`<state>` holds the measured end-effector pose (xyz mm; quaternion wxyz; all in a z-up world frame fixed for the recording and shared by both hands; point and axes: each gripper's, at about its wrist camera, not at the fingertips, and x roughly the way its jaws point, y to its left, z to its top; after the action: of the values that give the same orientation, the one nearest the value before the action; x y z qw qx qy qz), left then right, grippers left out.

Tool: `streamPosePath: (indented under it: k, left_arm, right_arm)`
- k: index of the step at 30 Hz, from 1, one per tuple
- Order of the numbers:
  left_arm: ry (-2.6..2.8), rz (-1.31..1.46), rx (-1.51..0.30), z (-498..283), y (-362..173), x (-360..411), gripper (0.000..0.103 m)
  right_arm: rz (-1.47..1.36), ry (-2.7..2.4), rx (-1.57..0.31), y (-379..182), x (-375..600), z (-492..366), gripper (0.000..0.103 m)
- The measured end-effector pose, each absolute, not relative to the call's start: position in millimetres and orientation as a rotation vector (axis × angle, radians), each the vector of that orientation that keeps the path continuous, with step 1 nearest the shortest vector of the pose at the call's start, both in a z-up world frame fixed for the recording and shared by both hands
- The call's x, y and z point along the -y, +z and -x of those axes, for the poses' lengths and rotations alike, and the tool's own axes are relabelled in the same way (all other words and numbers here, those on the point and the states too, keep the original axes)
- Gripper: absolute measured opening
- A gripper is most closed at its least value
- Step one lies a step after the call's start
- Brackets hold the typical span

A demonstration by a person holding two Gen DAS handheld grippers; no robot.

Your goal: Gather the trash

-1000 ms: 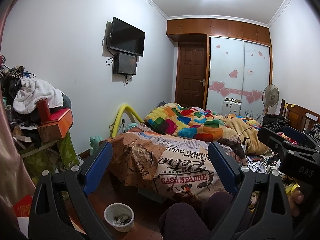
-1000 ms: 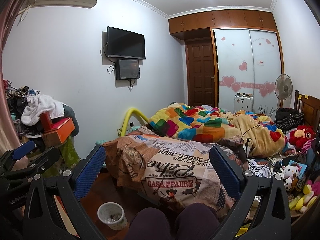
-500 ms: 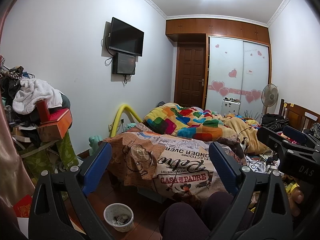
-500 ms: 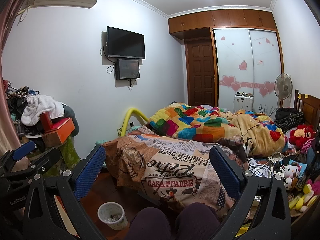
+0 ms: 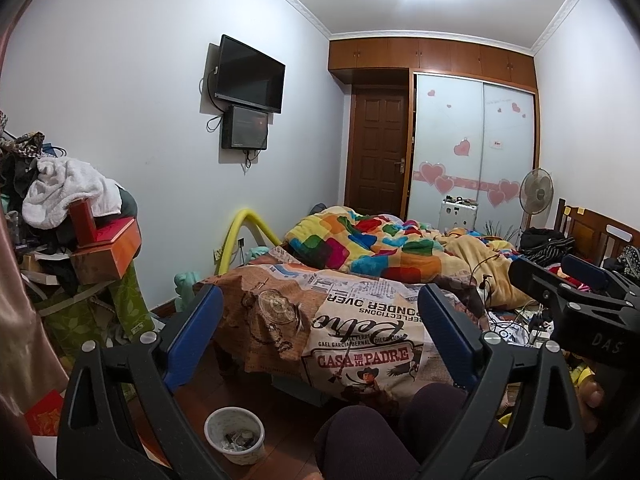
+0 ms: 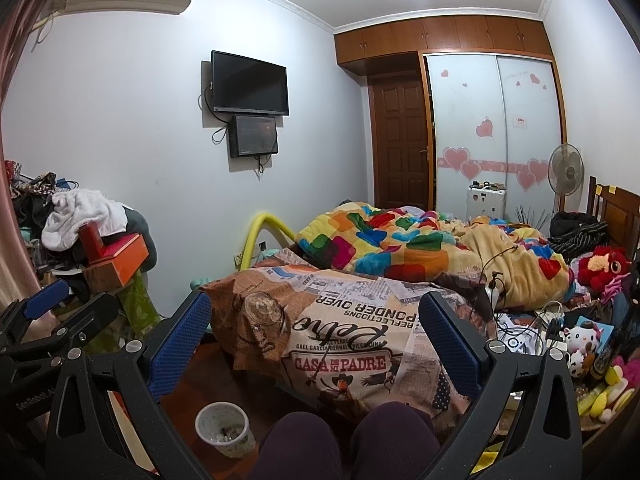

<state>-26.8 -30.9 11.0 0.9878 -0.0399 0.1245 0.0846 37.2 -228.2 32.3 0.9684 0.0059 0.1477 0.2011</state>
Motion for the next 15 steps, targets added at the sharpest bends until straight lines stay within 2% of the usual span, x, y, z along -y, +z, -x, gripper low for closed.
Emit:
streamPosePath:
  k: [15]
  left_arm:
    - [0.166, 0.079, -0.248, 26.5, 10.7, 32.4, 0.098]
  right_arm:
    - [-0.011, 0.404, -0.299, 32.5, 227.1, -36.9, 0.103]
